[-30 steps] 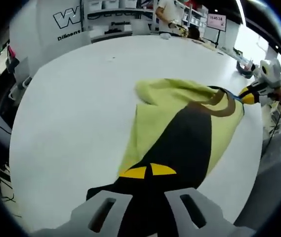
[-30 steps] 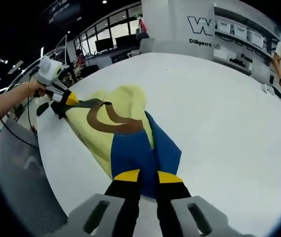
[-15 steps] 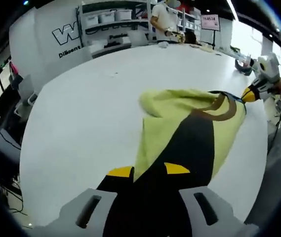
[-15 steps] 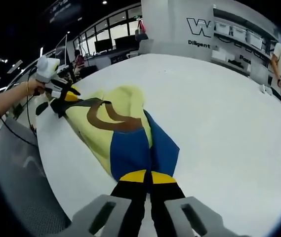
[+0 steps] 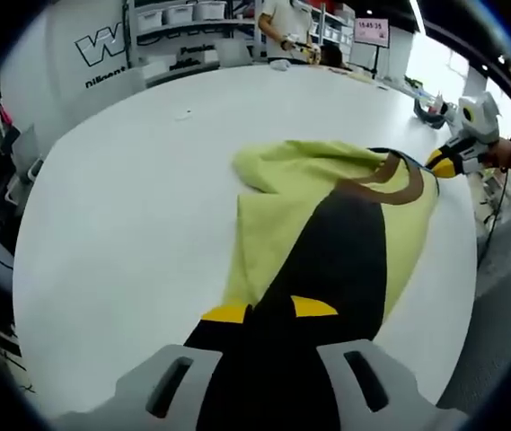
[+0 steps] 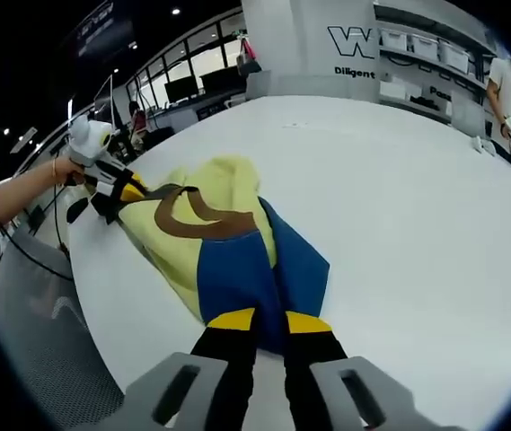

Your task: Fold the garment on the visible template until the final outline fits inside the template.

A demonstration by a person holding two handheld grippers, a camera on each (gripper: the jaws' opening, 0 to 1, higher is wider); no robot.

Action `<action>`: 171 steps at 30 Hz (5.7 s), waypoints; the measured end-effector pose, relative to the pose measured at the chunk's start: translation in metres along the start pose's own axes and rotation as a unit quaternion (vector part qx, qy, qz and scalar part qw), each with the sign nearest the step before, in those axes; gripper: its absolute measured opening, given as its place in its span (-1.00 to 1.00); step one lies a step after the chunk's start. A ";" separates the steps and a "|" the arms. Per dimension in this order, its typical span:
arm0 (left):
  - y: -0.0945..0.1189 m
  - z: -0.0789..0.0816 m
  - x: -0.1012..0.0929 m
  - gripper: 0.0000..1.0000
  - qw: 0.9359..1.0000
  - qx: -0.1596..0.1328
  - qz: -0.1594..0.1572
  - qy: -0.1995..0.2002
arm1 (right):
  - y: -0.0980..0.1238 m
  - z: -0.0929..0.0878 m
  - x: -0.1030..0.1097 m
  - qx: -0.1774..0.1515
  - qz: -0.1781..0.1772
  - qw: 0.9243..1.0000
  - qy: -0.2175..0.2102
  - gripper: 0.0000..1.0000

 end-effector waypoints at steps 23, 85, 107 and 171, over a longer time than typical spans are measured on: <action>0.038 0.007 -0.011 -0.89 0.998 -0.043 0.043 -0.018 | 0.017 0.007 0.003 -0.030 -0.010 0.999 0.018 -1.00; 0.192 0.064 -0.049 -0.90 0.962 -0.233 0.138 -0.026 | 0.122 0.127 0.019 -0.252 -0.068 0.959 0.115 -1.00; 0.161 0.101 0.010 -0.91 0.965 -0.209 0.155 -0.015 | 0.066 0.188 -0.006 -0.219 -0.060 0.963 0.144 -1.00; -0.026 0.105 0.204 -0.87 0.961 -0.063 0.261 0.061 | -0.205 0.213 -0.071 -0.045 -0.075 0.995 -0.052 -0.66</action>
Point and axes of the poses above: the point that each gripper's makers call its tool centre point, and the gripper's own axes: y roughly backward along the fingers, x roughly to its left, z roughly out of its top, the point moved 4 cm from there along y, roughly backward along the fingers, and after that the axes turned 8 degrees about -z, right-handed, at the moved point
